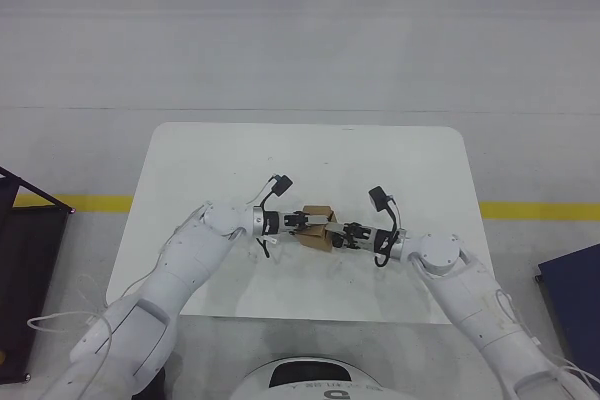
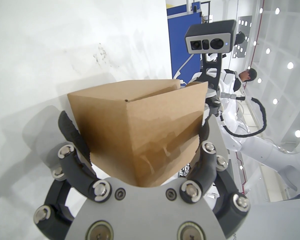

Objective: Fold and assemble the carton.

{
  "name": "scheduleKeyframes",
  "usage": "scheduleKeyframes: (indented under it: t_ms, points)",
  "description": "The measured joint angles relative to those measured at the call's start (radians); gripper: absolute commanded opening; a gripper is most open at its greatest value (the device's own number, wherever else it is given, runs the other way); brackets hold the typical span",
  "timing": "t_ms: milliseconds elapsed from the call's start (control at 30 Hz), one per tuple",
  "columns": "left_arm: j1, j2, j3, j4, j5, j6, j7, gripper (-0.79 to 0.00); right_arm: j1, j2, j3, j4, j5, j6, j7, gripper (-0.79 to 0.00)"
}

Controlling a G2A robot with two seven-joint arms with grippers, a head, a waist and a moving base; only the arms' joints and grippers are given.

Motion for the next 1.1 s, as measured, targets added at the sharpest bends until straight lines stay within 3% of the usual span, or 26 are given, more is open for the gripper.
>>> scheduleKeyframes:
  t_ms: [767,1100]
  points:
    - [-0.005,-0.004,0.010,0.010,0.012,0.010,0.006,0.000,-0.003,0.003,0.004,0.012,0.004,0.001,-0.001,-0.317]
    - [-0.006,-0.012,0.037,0.014,0.087,0.033,0.066,0.000,-0.004,0.004,0.008,0.020,0.008,-0.002,-0.003,-0.332]
